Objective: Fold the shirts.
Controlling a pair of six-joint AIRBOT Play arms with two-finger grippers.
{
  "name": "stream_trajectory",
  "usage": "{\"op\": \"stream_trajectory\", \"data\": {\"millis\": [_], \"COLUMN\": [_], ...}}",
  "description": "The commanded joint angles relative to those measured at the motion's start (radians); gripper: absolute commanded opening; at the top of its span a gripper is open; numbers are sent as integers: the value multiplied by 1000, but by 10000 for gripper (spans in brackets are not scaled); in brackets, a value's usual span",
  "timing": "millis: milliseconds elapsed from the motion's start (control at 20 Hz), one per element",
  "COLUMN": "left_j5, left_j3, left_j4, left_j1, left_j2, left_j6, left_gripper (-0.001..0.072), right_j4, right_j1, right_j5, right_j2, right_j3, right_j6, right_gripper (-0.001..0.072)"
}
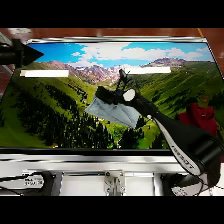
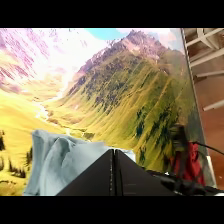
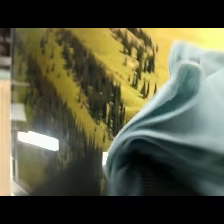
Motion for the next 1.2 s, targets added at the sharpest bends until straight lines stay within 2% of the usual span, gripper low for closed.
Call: {"op": "stream_trajectory", "data": {"millis": [0,100,150,300,450,500,550,650,900,1150], "left_j5": [-95,-114,-115,-114,-117,-118,-117,-117,-117,-117], "left_j3": [1,0,-1,-11,-11,-12,-11,-11,-11,-11], "left_j4": [27,27,31,57,68,68,68,67,67,67], "left_j1": [76,60,50,22,5,1,-5,-16,-50,-68], "left_j2": [99,106,105,103,103,103,103,103,103,103], "left_j6": [25,34,35,37,36,36,36,33,32,27], "left_gripper": [37,37,38,37,38,38,38,37,38,38], "right_j4": [168,125,65,-224,-585,-661,-669,-564,-286,-32], "right_j1": [44,2,-35,-192,-391,-455,-507,-583,-598,-597], "right_j5": [-115,-19,72,409,777,875,926,891,618,565], "right_j2": [-96,-57,-23,89,179,183,182,182,173,71], "right_j3": [0,0,0,0,0,0,-14,-97,-348,-372], "right_j6": [-19,-70,-85,-81,-2,13,16,5,-56,-190], "right_gripper": [630,630,630,628,629,630,630,640,639,639]}}
